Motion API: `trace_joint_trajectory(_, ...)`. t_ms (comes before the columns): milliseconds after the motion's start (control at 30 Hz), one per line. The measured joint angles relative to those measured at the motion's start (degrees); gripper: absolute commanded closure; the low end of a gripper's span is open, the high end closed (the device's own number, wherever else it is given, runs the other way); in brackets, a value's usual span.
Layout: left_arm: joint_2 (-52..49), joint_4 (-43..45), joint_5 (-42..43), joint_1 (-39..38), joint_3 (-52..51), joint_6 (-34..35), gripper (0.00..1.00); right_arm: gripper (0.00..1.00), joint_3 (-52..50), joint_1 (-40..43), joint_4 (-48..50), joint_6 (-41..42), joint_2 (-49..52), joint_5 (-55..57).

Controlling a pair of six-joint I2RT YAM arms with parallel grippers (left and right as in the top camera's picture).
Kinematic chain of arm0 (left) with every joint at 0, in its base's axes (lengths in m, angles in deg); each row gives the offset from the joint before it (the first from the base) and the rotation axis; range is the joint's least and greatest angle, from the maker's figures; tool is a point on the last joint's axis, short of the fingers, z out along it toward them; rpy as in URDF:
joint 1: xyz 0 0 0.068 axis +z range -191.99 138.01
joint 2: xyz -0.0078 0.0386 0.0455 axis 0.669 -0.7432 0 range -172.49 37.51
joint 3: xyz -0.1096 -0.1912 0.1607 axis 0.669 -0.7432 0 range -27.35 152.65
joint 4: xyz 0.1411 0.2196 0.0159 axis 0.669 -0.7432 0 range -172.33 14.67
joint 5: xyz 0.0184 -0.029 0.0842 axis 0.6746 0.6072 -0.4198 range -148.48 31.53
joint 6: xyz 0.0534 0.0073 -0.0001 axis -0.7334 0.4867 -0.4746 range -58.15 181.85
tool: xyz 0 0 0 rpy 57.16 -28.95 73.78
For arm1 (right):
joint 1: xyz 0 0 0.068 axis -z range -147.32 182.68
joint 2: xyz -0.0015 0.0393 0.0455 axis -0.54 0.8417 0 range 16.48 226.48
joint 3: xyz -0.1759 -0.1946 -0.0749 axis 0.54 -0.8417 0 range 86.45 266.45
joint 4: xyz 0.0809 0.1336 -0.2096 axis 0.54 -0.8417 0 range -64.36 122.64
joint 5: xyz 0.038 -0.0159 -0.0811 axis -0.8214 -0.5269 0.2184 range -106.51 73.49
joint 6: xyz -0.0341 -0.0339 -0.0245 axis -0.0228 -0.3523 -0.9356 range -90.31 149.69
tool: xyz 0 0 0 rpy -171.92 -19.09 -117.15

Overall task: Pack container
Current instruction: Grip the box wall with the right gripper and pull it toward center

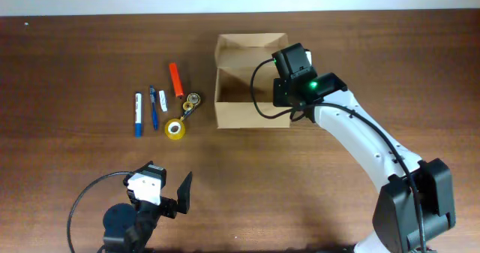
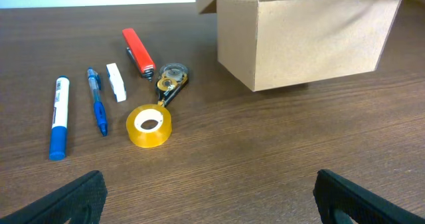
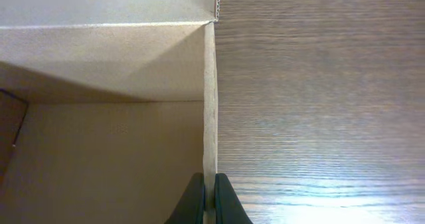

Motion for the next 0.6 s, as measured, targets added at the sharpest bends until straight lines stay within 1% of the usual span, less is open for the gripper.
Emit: trace_joint_trajectory(600,0.0,0.0,0.0,0.0,0.0,0.0,0.01,0.96,-6.6,0.0,2.4,-1.4,-1.1,-2.9)
